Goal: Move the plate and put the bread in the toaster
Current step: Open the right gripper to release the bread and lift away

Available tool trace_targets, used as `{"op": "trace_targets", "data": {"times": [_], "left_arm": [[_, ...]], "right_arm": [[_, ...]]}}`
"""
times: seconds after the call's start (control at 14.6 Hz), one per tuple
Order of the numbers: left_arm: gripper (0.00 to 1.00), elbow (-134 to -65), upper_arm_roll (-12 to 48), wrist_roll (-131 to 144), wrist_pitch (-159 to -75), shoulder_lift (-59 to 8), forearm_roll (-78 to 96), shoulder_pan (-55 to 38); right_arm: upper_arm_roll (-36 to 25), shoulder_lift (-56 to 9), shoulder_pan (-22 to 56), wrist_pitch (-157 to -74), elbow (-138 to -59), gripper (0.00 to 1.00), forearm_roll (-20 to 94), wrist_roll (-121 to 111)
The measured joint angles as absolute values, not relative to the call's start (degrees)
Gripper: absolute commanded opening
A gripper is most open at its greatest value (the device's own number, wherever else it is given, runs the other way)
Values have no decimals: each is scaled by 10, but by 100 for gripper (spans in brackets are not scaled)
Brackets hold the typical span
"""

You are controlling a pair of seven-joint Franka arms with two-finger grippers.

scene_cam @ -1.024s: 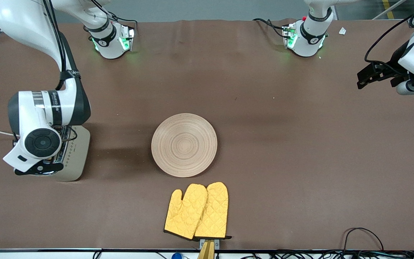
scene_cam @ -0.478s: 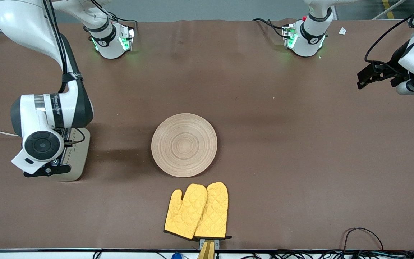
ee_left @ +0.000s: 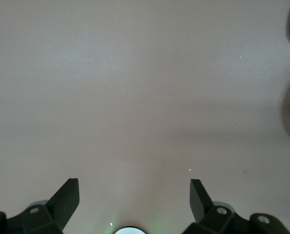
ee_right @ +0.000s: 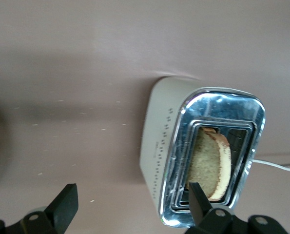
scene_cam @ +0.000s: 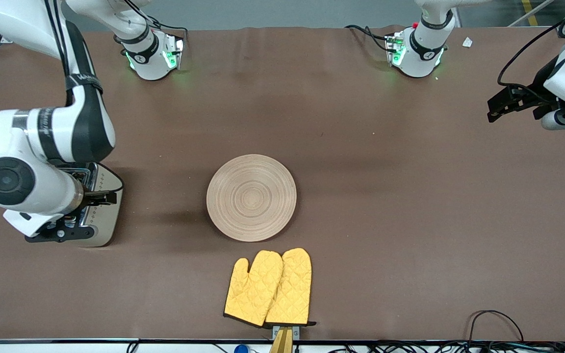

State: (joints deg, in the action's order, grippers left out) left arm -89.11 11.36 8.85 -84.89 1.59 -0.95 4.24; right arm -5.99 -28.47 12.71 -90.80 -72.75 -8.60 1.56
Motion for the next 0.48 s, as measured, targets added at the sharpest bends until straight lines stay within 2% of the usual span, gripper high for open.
{"op": "trace_targets", "data": {"times": [0.48], "left_arm": [[100, -888, 115, 89, -849, 15, -10, 40]], "right_arm": [[-67, -203, 39, -879, -722, 100, -32, -98]]}}
